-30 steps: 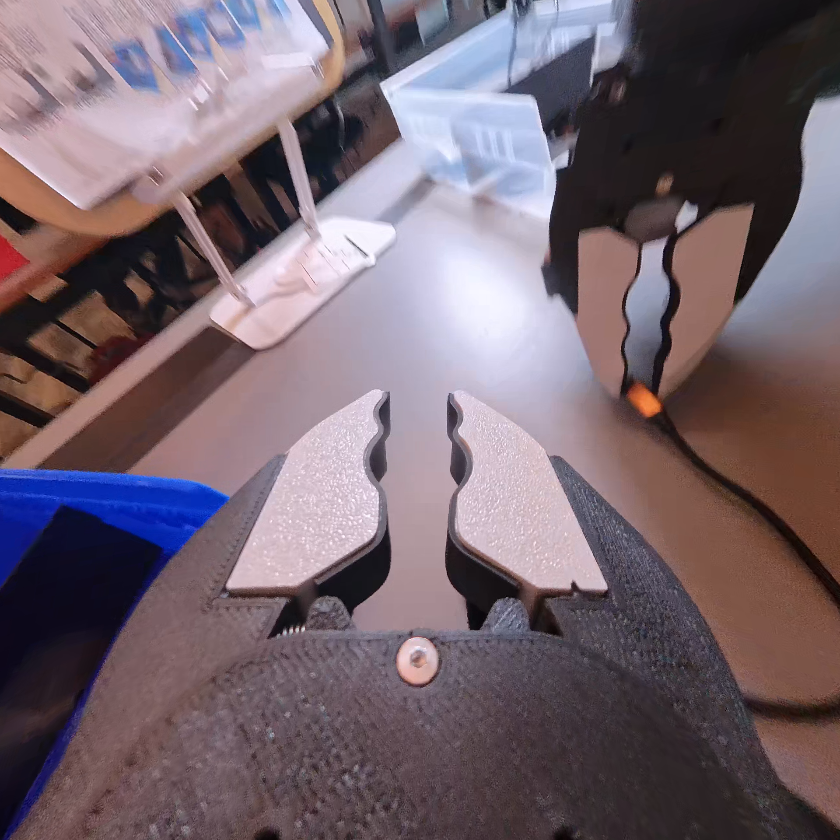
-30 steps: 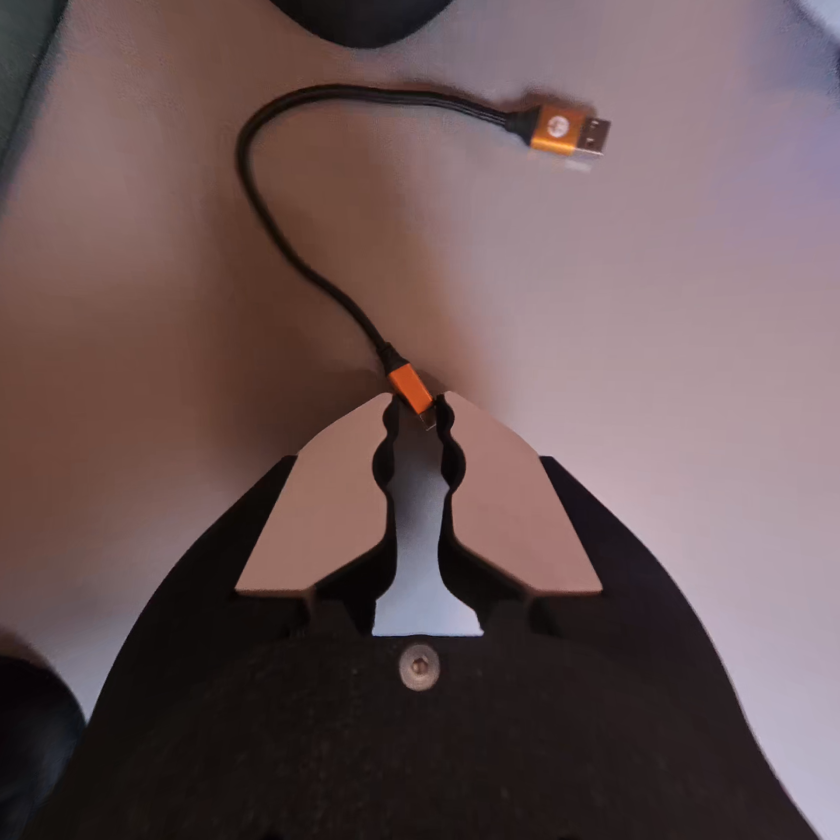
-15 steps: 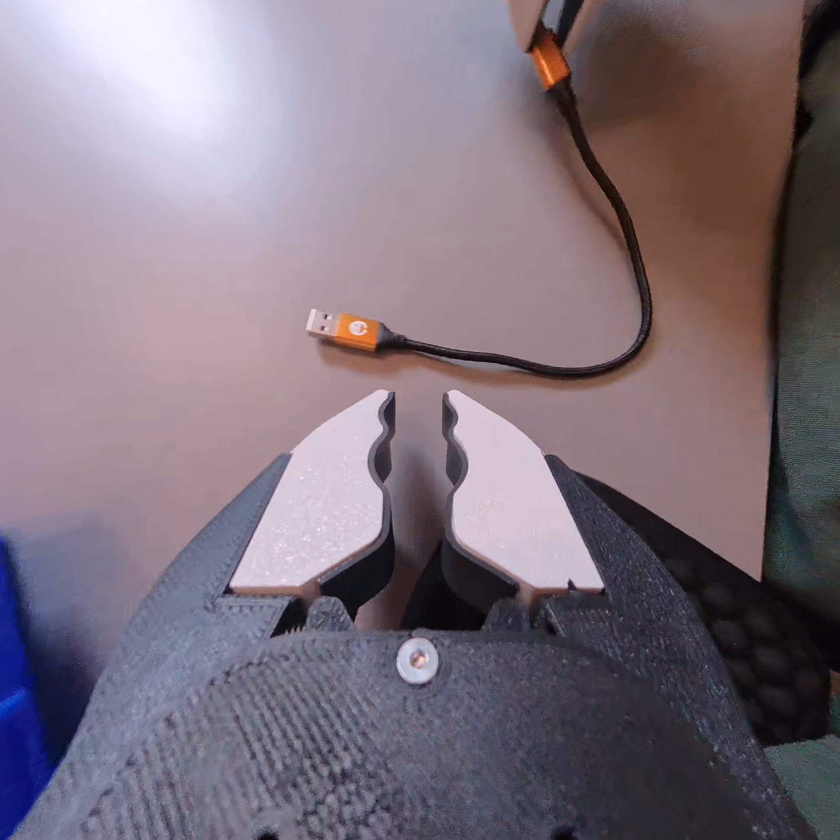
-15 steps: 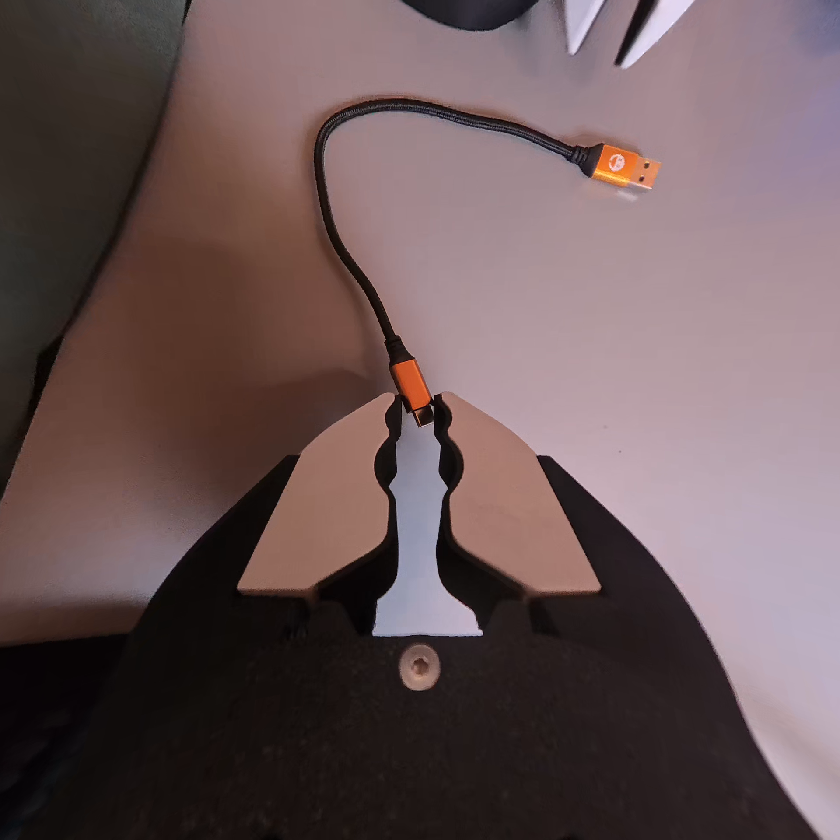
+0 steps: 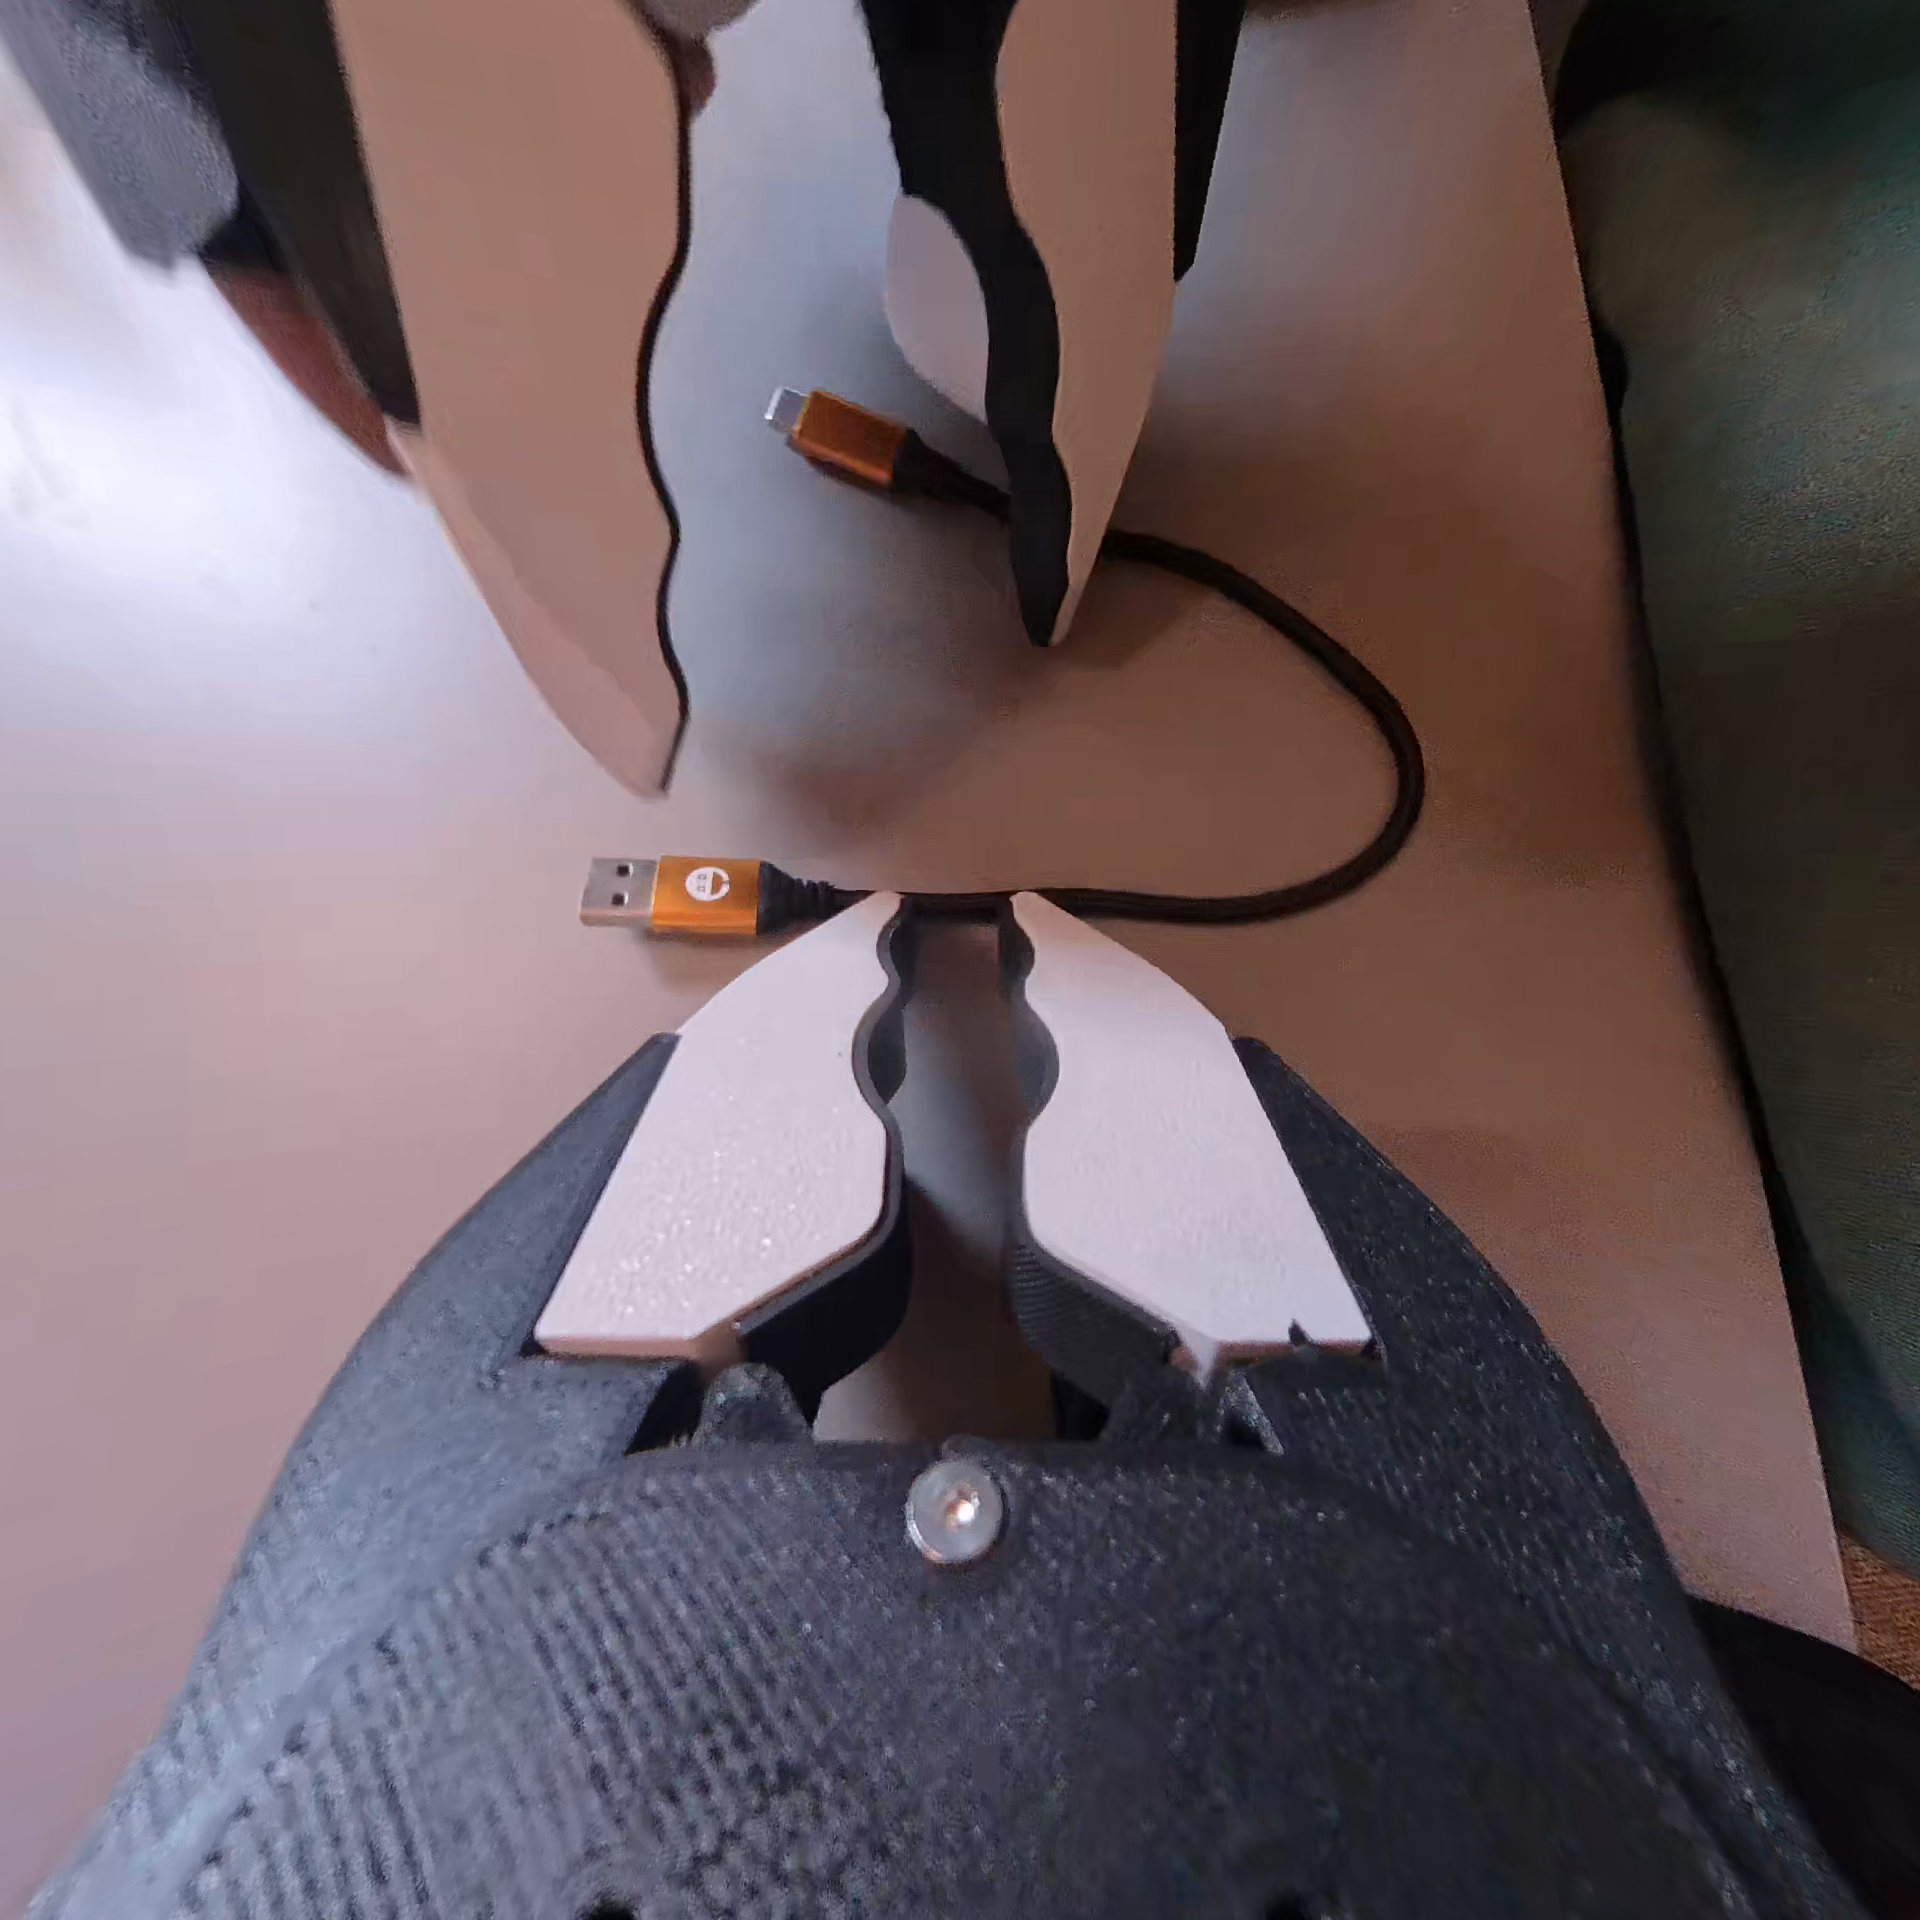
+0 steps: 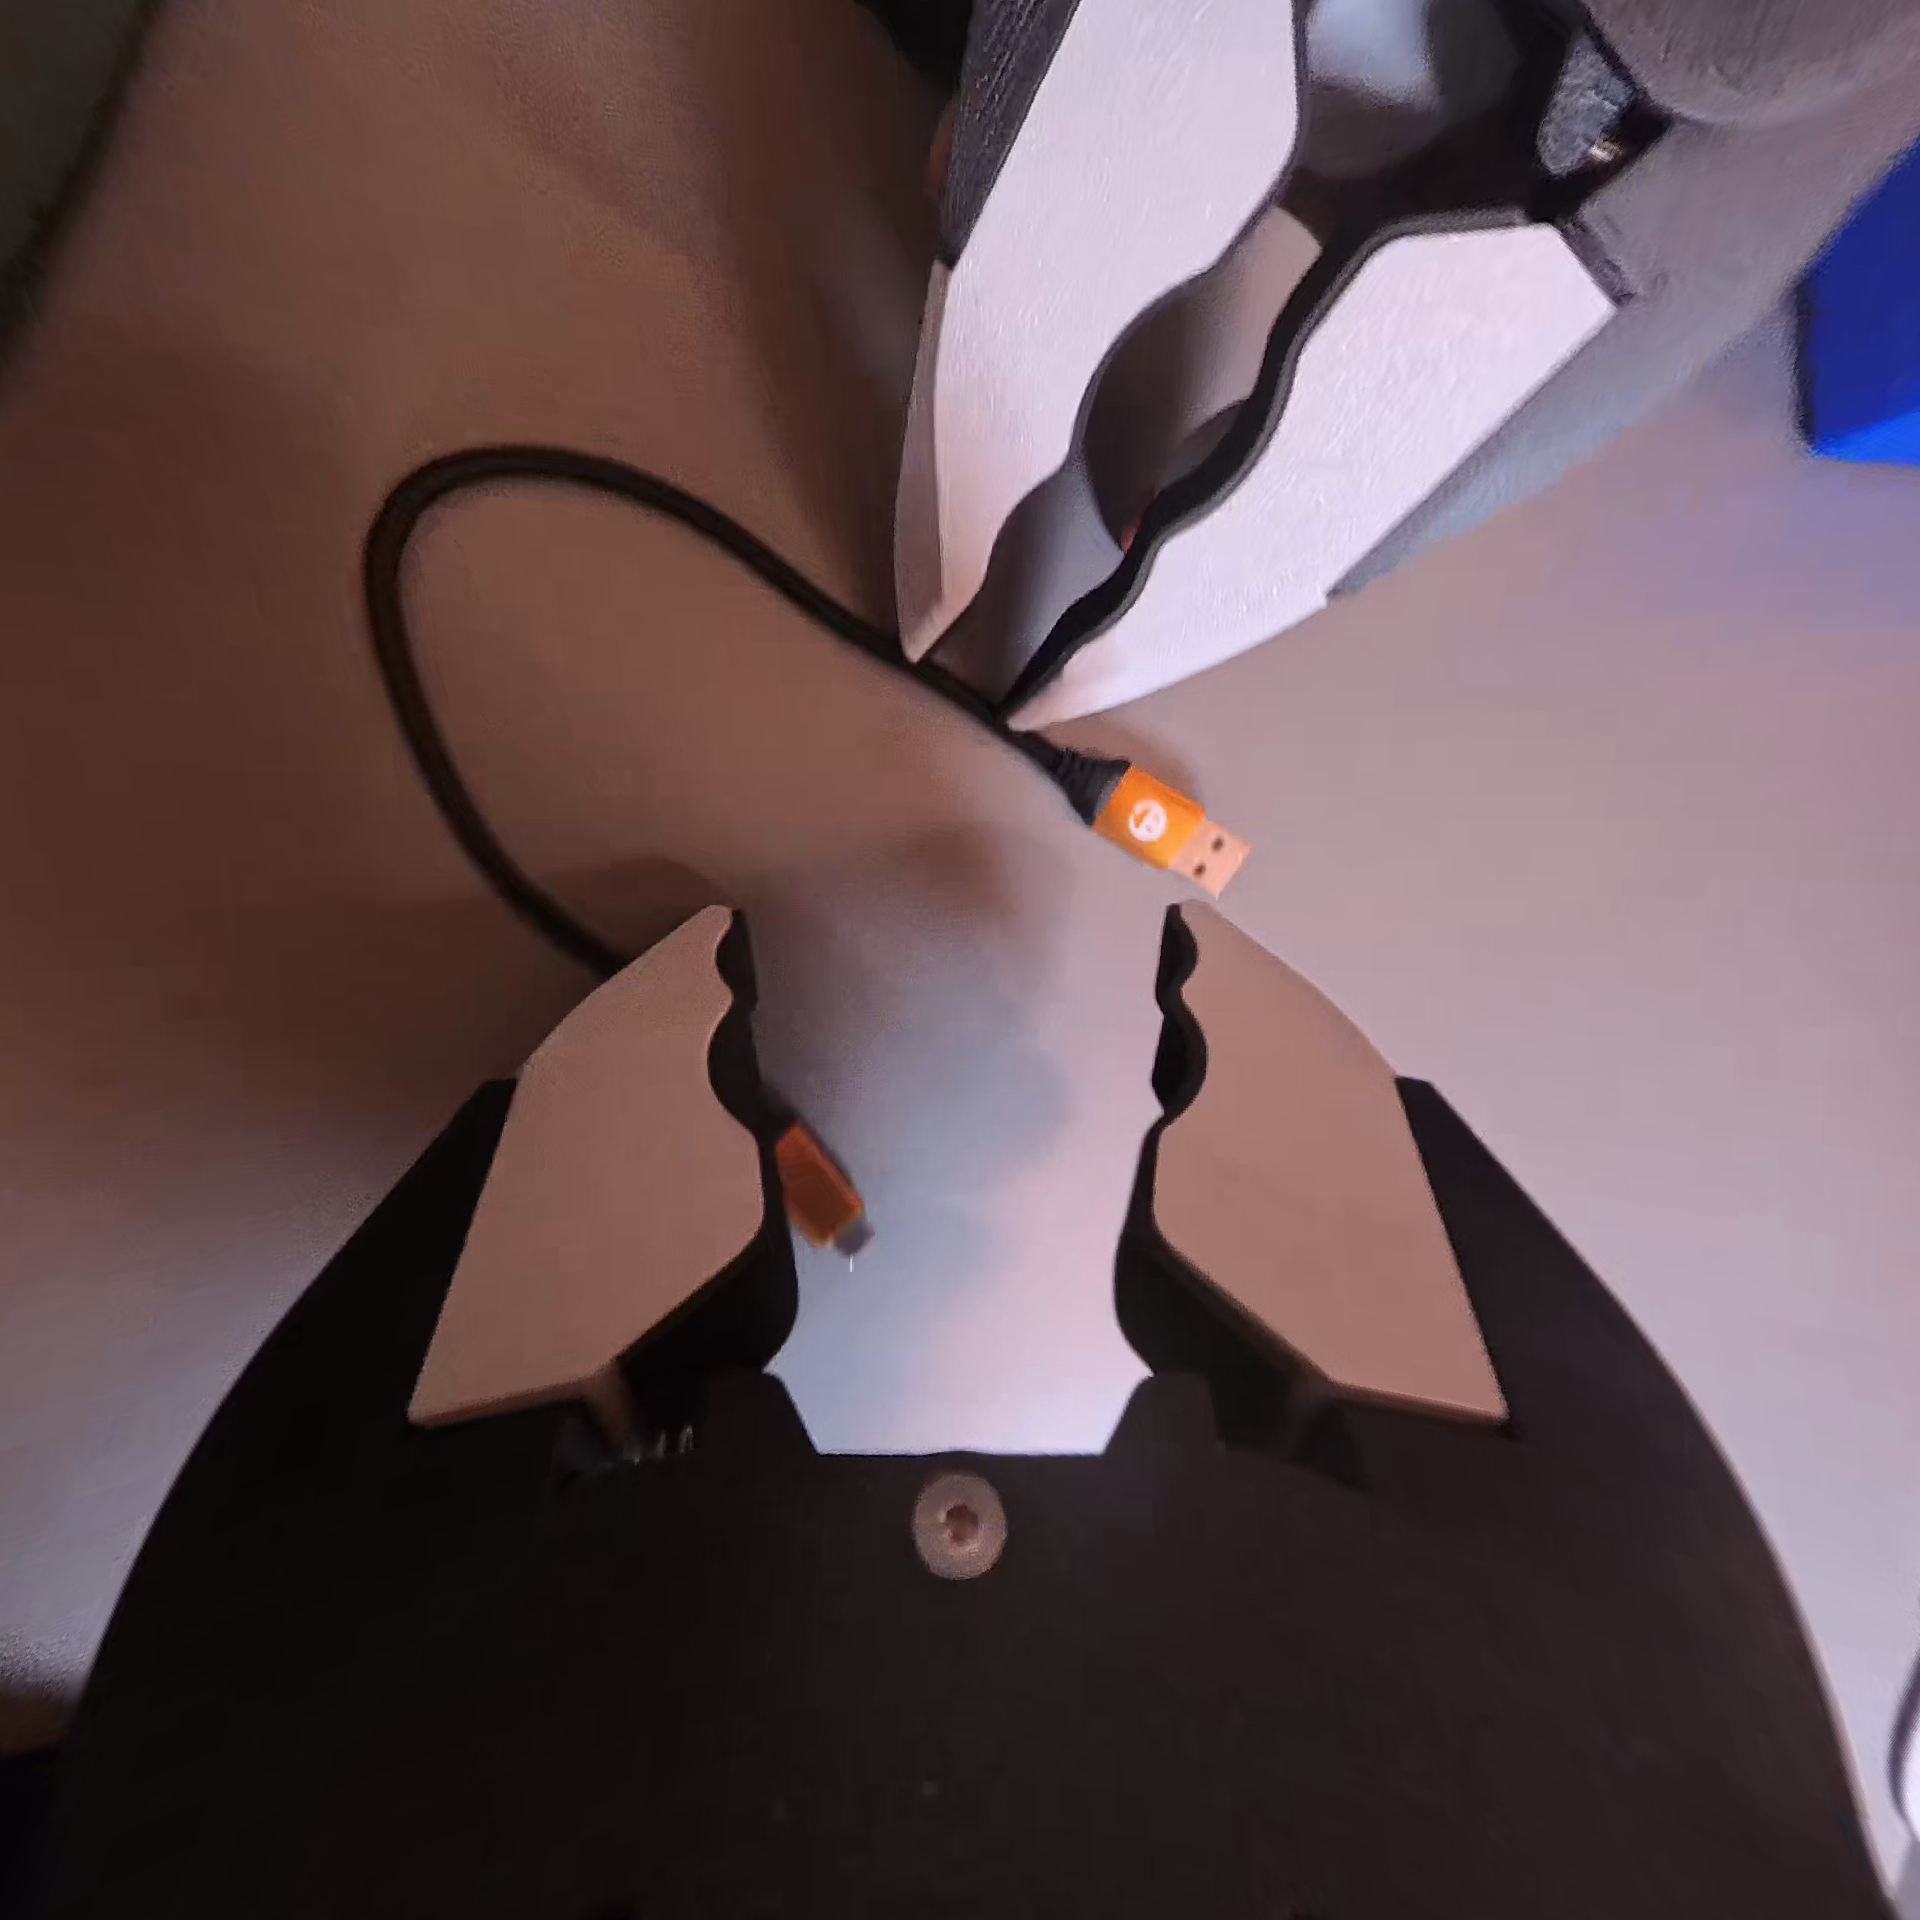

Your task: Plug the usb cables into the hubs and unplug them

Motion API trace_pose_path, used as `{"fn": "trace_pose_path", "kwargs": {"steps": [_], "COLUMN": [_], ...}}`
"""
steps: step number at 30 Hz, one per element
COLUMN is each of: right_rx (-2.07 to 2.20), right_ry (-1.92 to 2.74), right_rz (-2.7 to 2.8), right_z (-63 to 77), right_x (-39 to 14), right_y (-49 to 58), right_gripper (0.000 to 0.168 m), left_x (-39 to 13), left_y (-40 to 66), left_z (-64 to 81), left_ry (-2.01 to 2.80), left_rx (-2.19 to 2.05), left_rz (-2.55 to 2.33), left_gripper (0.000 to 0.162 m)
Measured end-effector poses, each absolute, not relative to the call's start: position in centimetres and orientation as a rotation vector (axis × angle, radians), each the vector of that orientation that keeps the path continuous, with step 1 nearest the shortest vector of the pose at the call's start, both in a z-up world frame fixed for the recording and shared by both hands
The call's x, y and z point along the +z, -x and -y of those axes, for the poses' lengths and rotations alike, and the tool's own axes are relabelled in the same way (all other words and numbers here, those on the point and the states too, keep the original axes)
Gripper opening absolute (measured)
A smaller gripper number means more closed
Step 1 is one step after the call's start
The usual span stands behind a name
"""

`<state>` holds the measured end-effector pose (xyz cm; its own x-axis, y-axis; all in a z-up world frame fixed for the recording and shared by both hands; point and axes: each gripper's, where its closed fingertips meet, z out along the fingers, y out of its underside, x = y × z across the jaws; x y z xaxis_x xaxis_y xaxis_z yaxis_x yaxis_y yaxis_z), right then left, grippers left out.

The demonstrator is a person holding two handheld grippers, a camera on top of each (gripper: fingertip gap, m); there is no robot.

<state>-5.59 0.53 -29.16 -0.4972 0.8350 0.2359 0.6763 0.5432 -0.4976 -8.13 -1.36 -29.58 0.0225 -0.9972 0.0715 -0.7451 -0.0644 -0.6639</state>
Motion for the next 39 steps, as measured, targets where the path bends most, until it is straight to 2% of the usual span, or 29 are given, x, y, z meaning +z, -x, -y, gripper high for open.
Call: {"fn": "trace_pose_path", "kwargs": {"steps": [1, 5, 8, 10, 14, 18, 21, 25, 27, 31, 36, 38, 39], "right_rx": [0.505, 0.566, 0.631, 0.661, 0.627, 0.592, 0.587, 0.606, 0.626, 0.711, 0.668, 0.566, 0.550], "right_ry": [1.226, 1.170, 1.167, 1.199, 1.264, 1.406, 1.531, 1.674, 1.720, 1.768, 1.831, 1.799, 1.798], "right_rz": [2.368, 2.500, 2.532, 2.557, 2.546, 2.430, 2.319, 2.181, 2.141, 2.099, 2.098, 2.103, 2.102], "right_z": [-0.3, -0.1, -0.2, -0.6, -2.1, -3.9, -4.8, -5.0, -4.6, -2.8, -0.5, -0.6, -0.5], "right_x": [-29.4, -29.7, -29.7, -30.0, -30.0, -29.2, -28.8, -29.1, -29.3, -29.3, -29.9, -30.1, -30.1], "right_y": [5.9, 6.7, 7.8, 8.2, 8.1, 6.6, 4.8, 2.9, 2.4, 1.9, 1.4, 1.4, 1.4], "right_gripper": [0.078, 0.085, 0.080, 0.066, 0.017, 0.007, 0.008, 0.008, 0.008, 0.009, 0.051, 0.052, 0.046], "left_x": [-29.6, -29.6, -29.1, -28.6, -27.8, -26.7, -25.8, -27.9, -29.5, -29.4, -29.4, -29.4, -29.4], "left_y": [7.9, 7.8, 8.4, 8.9, 9.9, 9.5, 8.0, 6.2, 6.1, 5.6, 5.3, 5.3, 5.3], "left_z": [1.4, 1.5, 1.3, 0.9, 0.2, 0.5, 1.9, 3.6, 2.4, 0.5, -0.2, -0.4, -0.4], "left_ry": [1.847, 1.820, 1.812, 1.808, 1.800, 1.751, 1.672, 1.644, 1.649, 1.661, 1.683, 1.696, 1.701], "left_rx": [-0.738, -0.727, -0.734, -0.737, -0.748, -0.773, -0.779, -0.619, -0.418, -0.334, -0.322, -0.324, -0.330], "left_rz": [-1.780, -1.788, -1.762, -1.726, -1.639, -1.600, -1.638, -1.793, -1.834, -1.741, -1.687, -1.672, -1.667], "left_gripper": [0.014, 0.013, 0.014, 0.014, 0.013, 0.018, 0.028, 0.043, 0.044, 0.034, 0.031, 0.031, 0.031]}}
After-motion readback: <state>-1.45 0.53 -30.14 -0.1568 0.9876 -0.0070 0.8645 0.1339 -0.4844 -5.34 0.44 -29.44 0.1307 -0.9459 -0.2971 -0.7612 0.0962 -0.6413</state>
